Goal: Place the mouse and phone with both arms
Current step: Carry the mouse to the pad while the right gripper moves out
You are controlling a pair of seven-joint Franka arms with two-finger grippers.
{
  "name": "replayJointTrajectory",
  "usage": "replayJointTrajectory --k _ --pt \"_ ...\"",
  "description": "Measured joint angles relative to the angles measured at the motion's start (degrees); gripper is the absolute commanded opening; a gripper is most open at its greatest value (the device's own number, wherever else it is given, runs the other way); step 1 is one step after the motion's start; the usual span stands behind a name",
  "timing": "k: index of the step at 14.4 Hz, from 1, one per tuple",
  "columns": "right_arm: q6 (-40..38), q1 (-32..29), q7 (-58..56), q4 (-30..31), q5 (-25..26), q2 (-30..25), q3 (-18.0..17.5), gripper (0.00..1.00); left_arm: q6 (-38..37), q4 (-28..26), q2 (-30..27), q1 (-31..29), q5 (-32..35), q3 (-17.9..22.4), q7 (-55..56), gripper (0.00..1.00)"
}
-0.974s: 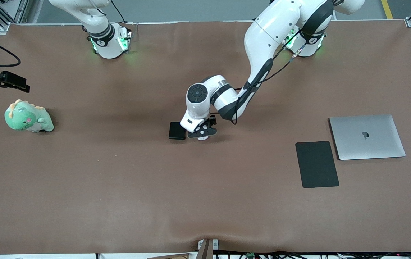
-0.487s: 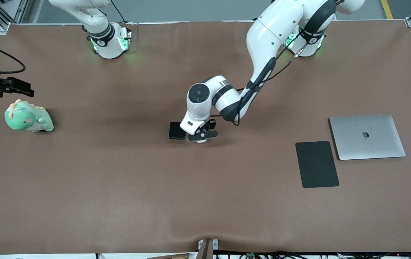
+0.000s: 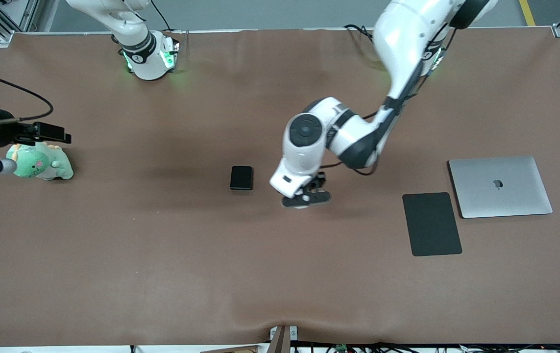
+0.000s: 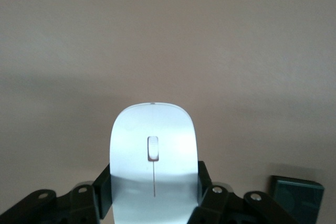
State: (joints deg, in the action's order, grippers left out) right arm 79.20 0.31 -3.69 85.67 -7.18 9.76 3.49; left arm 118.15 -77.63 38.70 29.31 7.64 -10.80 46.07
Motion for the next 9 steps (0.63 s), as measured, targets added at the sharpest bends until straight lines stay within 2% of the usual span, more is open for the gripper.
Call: replayJointTrajectory --k 2,5,7,9 --pt "-0.12 1.33 -0.01 -0.29 -0.33 0.04 -0.09 1.0 -1.3 -2.83 -2.83 -6.49 -0.9 -0.97 -9.36 0.1" --pt "-0.41 5.96 0.04 -0.43 -0.32 0.38 -0.2 1.0 -1.37 -9.27 -6.28 -19.79 -1.12 -4.45 -25.18 0.08" --pt "-0.35 8.77 0.2 -0.43 -0.31 1.44 -0.27 1.0 -1.36 -12.59 -7.31 -28.95 -1.18 -7.24 -33.77 0.08" --pt "0.14 10.34 0.2 -0.42 -0.36 3.17 -0.3 1.0 -1.0 -14.69 -7.37 -35.59 -1.19 -8.3 -40.7 0.08"
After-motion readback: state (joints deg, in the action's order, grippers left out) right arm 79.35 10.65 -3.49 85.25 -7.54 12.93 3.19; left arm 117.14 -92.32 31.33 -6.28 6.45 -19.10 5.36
